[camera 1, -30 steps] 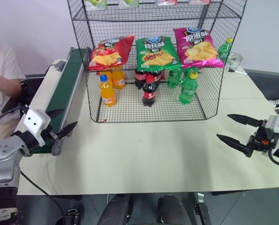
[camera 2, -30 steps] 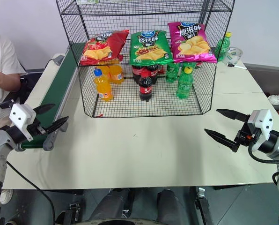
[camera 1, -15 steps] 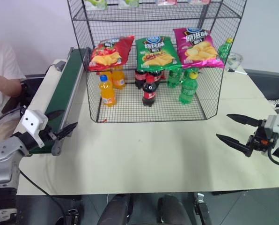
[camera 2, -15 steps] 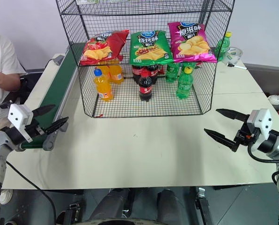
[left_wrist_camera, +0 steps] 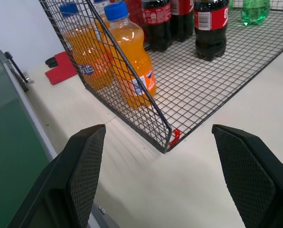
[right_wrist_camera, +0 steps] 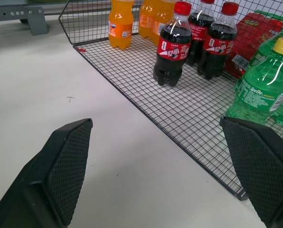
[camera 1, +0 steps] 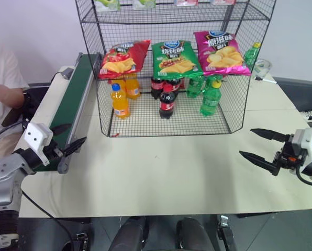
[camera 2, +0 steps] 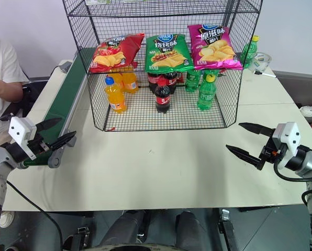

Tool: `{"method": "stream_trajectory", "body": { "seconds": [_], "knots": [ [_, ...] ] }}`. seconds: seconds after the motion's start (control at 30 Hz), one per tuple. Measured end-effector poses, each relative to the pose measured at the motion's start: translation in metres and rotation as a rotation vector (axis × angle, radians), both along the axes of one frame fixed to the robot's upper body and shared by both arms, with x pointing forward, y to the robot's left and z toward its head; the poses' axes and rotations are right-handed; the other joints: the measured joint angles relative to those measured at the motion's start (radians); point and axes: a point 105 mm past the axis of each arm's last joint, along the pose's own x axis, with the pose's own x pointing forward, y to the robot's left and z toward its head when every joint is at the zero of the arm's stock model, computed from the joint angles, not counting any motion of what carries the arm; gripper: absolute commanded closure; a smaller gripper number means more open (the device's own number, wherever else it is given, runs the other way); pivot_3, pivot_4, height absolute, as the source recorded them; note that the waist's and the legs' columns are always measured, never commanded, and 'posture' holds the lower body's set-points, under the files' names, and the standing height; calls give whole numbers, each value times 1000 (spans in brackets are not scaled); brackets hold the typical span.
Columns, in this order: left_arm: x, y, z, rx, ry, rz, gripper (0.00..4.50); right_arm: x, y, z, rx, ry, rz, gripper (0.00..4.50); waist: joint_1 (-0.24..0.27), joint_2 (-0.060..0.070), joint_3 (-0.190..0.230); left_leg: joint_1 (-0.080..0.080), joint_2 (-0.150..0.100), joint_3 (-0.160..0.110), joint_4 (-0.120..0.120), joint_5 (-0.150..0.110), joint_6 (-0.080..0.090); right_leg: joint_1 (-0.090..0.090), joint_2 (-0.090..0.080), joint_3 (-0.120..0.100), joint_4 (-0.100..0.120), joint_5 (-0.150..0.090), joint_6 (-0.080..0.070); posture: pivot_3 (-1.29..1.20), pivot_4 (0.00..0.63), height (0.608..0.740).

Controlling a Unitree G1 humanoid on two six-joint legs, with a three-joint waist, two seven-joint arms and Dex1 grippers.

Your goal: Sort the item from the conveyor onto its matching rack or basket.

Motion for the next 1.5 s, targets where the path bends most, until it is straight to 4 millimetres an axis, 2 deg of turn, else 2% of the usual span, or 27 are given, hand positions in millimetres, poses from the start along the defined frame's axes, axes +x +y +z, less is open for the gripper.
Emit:
{"method": "stream_trajectory", "body": {
  "seconds": [0.83,1.2,1.5],
  "knots": [
    [-3,4,-5,9,3,29,752,6,3,-2,9,3,6,0,0,0,0,0,0,0,0,0,0,0,0,0,0,0,0,0,150,740],
    [-5,-4,0,-42,10,-9,752,7,6,-5,16,9,11,0,0,0,0,0,0,0,0,0,0,0,0,0,0,0,0,0,150,740],
    [-6,-6,3,-26,-19,-15,752,5,17,-3,50,9,57,0,0,0,0,0,0,0,0,0,0,0,0,0,0,0,0,0,150,740]
  ]
}}
